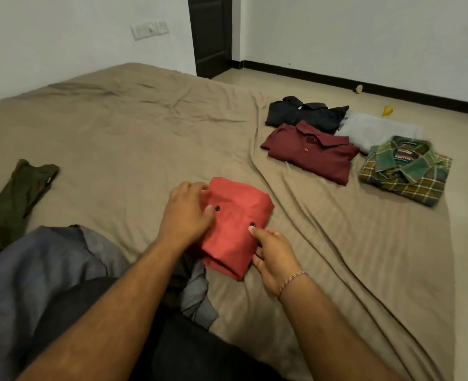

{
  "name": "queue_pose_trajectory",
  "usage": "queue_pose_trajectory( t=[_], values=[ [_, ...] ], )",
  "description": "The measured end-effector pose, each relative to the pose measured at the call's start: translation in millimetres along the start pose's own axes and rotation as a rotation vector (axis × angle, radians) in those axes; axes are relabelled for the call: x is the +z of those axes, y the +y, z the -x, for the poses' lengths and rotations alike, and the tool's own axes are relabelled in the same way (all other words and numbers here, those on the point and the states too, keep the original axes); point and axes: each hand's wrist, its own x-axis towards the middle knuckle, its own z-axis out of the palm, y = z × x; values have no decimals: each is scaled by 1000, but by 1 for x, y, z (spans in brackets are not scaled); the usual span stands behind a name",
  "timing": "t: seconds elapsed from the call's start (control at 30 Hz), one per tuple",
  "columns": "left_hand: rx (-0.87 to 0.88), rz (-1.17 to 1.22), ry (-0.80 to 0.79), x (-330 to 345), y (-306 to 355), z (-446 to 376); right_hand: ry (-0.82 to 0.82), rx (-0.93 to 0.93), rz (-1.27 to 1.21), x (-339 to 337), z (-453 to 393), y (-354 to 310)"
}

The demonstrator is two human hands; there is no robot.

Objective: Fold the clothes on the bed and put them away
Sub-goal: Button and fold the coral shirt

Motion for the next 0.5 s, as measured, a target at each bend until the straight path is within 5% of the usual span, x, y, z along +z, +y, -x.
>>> queue_pose_trajectory(
  t=[0.17, 0.3, 0.4, 0.5],
  values=[
    [-193, 248, -305, 11, 4, 5, -7, -16, 14, 26, -7, -8],
    [-358, 671, -256, 25, -7, 0, -50, -182, 176, 58, 4, -16],
    [-515, 1325, -309, 25, 10, -3, -55, -528, 478, 75, 14, -44],
    [-538, 1757, -245, 17, 14, -16, -34, -1067, 1046, 76, 25, -66]
  ],
)
